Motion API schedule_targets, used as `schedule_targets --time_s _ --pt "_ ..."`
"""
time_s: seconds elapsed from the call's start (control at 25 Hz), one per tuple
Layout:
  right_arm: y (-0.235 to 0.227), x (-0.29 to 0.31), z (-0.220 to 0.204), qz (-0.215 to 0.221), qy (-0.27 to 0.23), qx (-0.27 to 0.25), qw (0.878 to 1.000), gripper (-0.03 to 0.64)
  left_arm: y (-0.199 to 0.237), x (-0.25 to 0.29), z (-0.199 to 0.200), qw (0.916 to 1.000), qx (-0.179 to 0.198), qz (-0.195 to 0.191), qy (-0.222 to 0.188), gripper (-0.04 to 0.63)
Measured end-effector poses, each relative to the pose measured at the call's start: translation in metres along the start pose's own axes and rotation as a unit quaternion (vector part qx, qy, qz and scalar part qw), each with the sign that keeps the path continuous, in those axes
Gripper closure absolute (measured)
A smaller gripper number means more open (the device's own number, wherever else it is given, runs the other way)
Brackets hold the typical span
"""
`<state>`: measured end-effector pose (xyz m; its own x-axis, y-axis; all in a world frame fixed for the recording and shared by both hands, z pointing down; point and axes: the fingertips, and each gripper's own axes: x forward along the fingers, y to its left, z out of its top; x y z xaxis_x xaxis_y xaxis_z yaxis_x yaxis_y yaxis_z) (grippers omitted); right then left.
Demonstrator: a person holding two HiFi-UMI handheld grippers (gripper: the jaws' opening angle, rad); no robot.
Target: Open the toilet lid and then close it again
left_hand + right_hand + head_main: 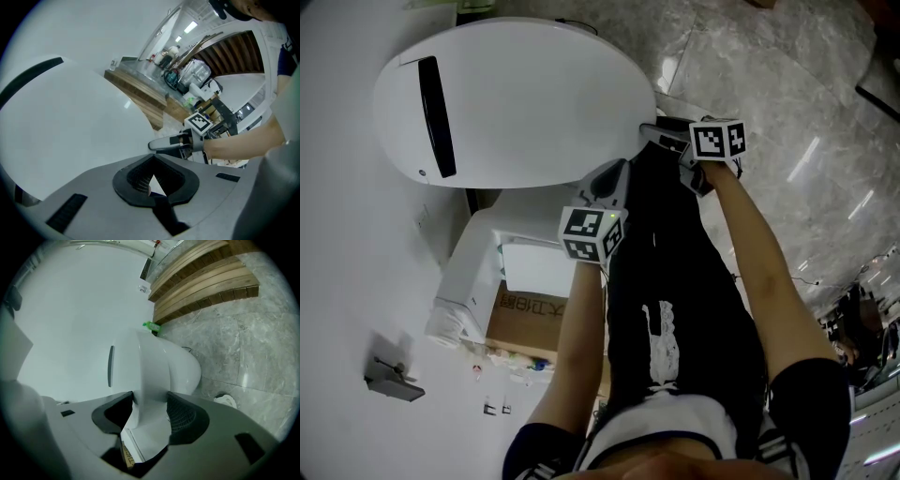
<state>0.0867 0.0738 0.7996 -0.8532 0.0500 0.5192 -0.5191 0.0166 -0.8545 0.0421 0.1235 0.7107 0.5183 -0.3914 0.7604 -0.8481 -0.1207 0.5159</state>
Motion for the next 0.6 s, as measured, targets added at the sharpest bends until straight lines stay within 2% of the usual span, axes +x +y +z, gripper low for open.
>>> schedule_targets --time_s 0.16,0.32,0.6 --pt "0.02 -0.019 -0.001 0.004 -0.021 0.007 1.0 0.407 -0.012 -0.012 0.002 1.0 0.002 -0.006 0.0 0.588" --pt "0.047 -0.038 0.0 0.0 -0.029 -0.014 0.999 0.425 -0.026 -0.028 0.005 0.9999 0.006 -0.015 0.002 0.588" --pt "0.086 -0.066 0.0 0.02 -0.039 -0.027 0.999 0.448 -0.043 -0.055 0.02 0.9997 0.014 -0.014 -0.013 0.588"
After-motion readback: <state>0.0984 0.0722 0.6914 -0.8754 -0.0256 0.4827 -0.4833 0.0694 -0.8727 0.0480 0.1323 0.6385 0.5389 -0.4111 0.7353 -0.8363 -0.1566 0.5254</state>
